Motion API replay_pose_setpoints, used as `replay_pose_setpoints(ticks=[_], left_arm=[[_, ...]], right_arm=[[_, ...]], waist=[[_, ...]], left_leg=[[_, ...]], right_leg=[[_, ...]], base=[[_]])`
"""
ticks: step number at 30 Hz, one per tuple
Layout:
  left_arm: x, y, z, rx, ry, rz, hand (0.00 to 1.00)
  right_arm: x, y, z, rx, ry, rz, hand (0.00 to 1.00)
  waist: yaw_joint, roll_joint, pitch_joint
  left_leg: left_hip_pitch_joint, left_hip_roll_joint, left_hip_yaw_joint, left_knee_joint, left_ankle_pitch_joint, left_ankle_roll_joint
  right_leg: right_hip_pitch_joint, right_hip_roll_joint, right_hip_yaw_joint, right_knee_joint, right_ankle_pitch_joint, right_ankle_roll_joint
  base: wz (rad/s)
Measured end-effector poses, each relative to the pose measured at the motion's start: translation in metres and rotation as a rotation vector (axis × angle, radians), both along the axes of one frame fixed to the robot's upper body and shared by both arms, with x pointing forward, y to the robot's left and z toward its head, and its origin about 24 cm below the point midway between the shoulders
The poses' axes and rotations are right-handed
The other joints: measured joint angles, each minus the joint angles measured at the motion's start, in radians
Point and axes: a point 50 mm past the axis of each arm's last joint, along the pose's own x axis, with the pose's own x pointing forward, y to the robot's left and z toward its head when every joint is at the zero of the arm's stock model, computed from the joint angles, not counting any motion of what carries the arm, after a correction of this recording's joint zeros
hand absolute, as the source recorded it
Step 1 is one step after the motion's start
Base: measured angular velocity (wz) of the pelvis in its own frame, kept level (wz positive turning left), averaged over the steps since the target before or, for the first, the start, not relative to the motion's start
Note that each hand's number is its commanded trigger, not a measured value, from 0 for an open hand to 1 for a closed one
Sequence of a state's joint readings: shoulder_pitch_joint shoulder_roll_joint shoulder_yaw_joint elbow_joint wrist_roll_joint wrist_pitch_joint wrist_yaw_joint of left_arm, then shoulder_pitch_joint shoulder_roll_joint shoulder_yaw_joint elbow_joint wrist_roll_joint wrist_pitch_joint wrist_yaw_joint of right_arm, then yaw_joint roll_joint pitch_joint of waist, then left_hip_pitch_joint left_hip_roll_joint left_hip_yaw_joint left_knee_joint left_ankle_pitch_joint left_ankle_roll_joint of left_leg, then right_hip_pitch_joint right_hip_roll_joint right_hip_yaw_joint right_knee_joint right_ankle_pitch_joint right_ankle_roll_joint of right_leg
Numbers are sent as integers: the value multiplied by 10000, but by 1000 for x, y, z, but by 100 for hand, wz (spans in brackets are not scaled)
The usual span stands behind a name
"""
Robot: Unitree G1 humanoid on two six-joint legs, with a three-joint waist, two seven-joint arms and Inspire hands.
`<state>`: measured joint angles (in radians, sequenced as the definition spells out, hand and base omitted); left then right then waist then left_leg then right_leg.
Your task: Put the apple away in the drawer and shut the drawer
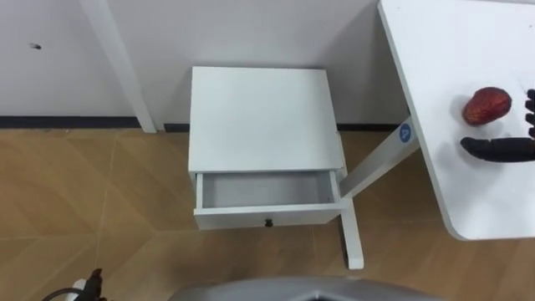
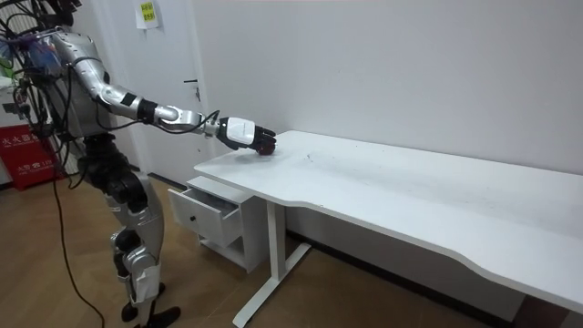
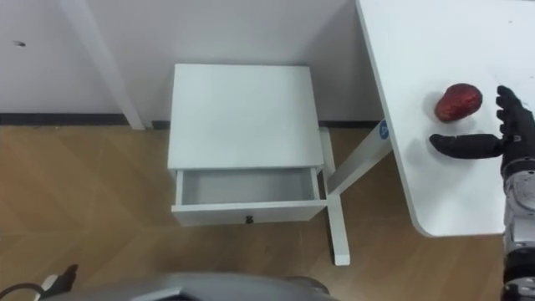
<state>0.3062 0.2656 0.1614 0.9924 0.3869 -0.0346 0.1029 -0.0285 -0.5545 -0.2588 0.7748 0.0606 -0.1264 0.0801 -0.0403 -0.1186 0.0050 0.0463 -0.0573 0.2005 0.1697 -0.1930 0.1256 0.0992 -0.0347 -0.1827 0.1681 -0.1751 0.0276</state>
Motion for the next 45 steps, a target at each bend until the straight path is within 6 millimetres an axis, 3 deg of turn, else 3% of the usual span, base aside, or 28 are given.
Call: replay_pose_setpoints(ticks=[13, 24, 45], left_arm=[[1, 1, 0, -152, 47, -16, 0], [-3, 3, 0, -330, 158, 245, 0], [-11, 11, 1, -143, 636, 378, 0]], right_arm=[[-3, -1, -4, 135, 658, 342, 0], [13, 0, 3, 236, 526, 491, 0], [28, 0, 6, 201, 729, 575, 0]], waist=[[181, -128, -28], [211, -221, -20], [480, -93, 29]], left_leg=[[6, 0, -6, -11, 0, 0], [24, -1, -8, 4, 0, 0], [-53, -43, -479, 111, 3, -4]], right_leg=[[1, -6, -120, 0, 0, 0], [24, 2, -115, 6, 0, -1], [133, 0, -106, 7, -1, -2]], base=[[0], [0], [7]])
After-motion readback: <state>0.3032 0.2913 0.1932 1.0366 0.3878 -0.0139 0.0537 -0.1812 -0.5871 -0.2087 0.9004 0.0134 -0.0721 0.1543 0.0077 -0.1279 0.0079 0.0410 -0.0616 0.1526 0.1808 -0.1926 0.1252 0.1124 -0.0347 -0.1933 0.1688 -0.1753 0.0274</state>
